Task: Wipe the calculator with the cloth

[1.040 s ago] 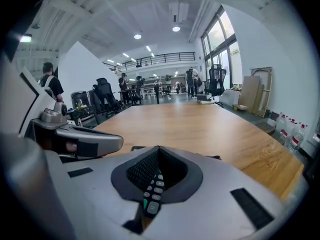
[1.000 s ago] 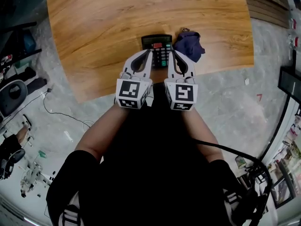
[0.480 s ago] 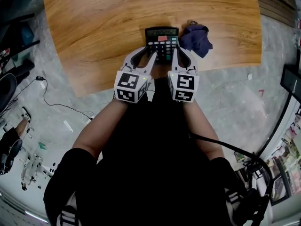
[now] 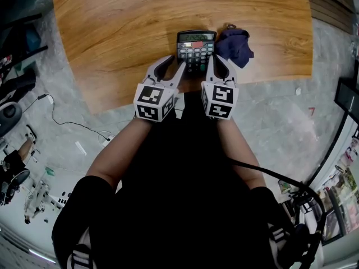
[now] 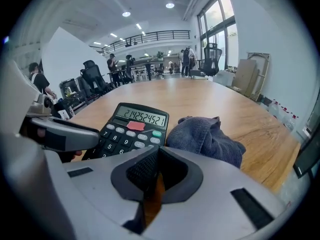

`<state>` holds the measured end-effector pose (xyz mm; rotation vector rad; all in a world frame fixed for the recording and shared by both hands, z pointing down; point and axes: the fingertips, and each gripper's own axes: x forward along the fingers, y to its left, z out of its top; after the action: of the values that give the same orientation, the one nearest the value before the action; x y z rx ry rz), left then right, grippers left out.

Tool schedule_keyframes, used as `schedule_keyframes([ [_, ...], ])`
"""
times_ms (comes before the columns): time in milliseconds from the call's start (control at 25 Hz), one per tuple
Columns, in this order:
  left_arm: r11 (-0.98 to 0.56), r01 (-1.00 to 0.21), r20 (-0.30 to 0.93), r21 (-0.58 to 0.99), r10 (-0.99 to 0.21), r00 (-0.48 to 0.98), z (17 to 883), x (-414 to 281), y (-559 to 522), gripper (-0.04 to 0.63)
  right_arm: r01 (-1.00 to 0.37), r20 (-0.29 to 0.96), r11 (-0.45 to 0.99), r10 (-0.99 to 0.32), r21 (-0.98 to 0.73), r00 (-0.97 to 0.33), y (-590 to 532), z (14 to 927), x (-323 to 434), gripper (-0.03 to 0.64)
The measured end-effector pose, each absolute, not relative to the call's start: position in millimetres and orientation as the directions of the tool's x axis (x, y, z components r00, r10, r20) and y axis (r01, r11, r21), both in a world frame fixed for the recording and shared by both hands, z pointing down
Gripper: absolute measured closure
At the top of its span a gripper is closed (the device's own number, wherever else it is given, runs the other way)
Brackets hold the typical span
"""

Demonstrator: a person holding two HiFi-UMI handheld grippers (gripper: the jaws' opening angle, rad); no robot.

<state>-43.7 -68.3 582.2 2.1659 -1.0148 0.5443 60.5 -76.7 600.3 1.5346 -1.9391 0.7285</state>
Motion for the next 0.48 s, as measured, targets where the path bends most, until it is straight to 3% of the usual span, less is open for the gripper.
schedule_keyframes([
  [480, -0.362, -0.735, 0.577, 0.574, -0.457, 0.676, 590.8, -40.7, -65.7, 0.436, -0.977, 0.693, 0.185, -0.691, -0.104, -0.205, -76.7, 600.6, 62.6, 0.601],
])
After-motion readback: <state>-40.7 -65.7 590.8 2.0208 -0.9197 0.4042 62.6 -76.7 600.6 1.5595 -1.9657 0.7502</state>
